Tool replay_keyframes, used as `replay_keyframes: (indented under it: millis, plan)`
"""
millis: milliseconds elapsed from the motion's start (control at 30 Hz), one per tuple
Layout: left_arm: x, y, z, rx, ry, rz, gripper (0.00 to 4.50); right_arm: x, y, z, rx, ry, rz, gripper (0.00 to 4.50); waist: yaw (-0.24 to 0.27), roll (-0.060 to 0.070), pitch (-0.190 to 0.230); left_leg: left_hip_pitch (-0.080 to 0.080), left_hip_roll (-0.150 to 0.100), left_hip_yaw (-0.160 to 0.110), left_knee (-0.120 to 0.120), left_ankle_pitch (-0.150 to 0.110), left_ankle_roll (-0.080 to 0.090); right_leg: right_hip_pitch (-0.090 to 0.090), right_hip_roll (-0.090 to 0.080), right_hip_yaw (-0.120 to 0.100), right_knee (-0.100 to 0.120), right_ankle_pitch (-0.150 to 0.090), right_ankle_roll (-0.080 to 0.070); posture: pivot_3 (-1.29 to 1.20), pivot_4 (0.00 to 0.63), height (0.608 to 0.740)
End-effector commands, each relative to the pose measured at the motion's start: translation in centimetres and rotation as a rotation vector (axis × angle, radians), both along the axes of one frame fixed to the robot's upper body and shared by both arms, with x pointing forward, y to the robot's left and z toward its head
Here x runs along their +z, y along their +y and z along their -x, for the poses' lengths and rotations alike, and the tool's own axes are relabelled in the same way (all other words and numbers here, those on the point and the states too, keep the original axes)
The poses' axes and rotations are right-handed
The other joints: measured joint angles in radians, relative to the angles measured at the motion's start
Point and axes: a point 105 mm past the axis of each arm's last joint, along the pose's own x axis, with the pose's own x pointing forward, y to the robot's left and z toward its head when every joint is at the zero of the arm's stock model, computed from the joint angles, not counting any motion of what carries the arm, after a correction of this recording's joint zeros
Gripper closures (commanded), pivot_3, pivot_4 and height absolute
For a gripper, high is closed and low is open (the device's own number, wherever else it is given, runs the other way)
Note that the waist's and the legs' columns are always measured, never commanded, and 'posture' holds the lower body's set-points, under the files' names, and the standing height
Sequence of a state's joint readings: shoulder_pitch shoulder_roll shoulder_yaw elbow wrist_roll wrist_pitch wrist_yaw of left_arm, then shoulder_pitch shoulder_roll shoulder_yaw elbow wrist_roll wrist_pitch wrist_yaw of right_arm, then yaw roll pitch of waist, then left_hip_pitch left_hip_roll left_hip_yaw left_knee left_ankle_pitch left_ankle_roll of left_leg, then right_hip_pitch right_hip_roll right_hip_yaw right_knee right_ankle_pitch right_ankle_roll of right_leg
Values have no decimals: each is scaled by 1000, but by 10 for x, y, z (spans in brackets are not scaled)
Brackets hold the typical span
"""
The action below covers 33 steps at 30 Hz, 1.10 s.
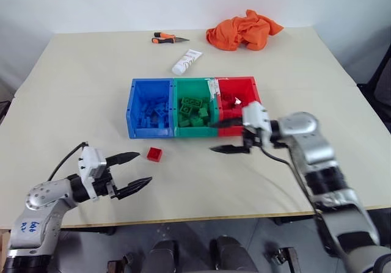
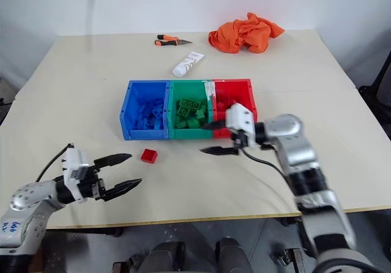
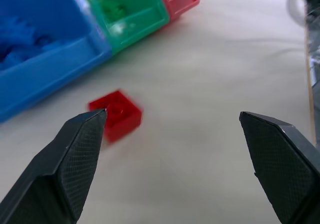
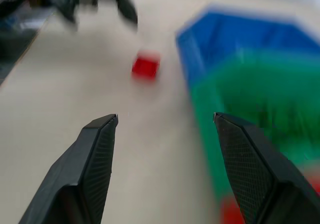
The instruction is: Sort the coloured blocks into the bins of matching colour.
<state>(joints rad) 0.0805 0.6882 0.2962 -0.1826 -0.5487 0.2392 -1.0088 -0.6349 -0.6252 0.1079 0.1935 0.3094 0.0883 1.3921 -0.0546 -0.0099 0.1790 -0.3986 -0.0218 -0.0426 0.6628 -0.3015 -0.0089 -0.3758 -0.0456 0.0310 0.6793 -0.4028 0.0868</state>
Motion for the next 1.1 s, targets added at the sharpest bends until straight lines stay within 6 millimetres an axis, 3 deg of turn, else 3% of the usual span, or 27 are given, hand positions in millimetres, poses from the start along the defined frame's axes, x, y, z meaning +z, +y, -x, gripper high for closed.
replay_keyframes:
  millis: [33, 133, 367, 600, 867, 1100]
  plan:
    - [7, 18, 7, 40, -30, -34, 0, 6, -26, 12, -29, -11, 33, 1313, 0, 0, 0, 0, 0, 0, 0, 0, 0, 0, 0, 0, 0, 0, 0, 0, 150, 740]
    - [4, 30, 14, 75, -9, -60, 0, -3, -51, 15, -102, 5, 91, 1313, 4, 0, 0, 0, 0, 0, 0, -2, 4, 1, 0, 0, 0, 0, 0, 0, 150, 740]
    - [-6, 39, 18, 189, 56, -134, 0, -4, -55, 21, -164, 13, 51, 1313, 7, 0, 0, 0, 0, 1, 0, -2, 4, 1, 0, 1, -1, 0, 0, 0, 150, 740]
    - [-7, 6, -6, 212, 51, -142, 0, -6, -48, 22, -181, 15, 35, 1313, 30, 0, 0, 0, 0, 1, 2, -3, 5, 2, 0, 2, -1, 0, 0, 0, 150, 740]
    - [-23, -40, -38, 182, 15, -91, 0, -5, -44, 25, -194, 10, 19, 1313, 30, 0, 0, -1, 0, 1, 2, -2, 3, 2, 0, 1, -2, 0, 0, 0, 150, 740]
    - [-43, -51, -58, 189, 49, -81, 0, -3, -46, 25, -218, 0, 17, 1313, 30, 0, 0, 0, 0, 2, 4, -1, 2, 2, 1, 1, 0, 0, 0, 0, 150, 740]
